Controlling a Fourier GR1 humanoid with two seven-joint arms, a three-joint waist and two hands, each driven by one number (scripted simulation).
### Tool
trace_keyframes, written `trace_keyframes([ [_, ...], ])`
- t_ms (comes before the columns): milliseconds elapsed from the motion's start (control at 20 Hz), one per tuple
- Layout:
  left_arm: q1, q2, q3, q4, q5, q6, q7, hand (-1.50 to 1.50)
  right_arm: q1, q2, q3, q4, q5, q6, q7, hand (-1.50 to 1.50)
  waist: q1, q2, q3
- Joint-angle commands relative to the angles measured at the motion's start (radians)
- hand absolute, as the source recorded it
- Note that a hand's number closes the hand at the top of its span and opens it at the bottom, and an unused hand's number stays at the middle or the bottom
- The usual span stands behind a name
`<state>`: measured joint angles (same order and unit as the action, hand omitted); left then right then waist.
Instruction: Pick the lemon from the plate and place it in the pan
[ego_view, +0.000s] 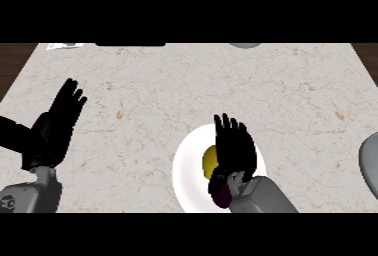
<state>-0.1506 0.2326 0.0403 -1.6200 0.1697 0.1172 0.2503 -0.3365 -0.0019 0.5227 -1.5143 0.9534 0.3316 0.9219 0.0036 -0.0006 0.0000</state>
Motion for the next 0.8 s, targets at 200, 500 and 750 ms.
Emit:
trace_keyframes([
  [200,-0.061,-0.056,-0.017,0.045,-0.050,0.019,0.011,0.00,-0.068,0.002,-0.019,0.212,-0.044,-0.134,-0.061,-1.50,0.002,0.002,0.000],
  [500,-0.013,-0.009,0.042,-0.032,-0.018,-0.026,0.035,0.00,-0.066,0.002,0.072,0.230,-0.038,-0.199,-0.124,1.50,0.006,0.001,0.000],
  [750,0.029,-0.056,0.024,-0.020,-0.059,-0.022,-0.031,0.00,-0.130,0.002,0.041,0.322,-0.055,-0.258,-0.163,1.50,0.004,0.001,0.000],
])
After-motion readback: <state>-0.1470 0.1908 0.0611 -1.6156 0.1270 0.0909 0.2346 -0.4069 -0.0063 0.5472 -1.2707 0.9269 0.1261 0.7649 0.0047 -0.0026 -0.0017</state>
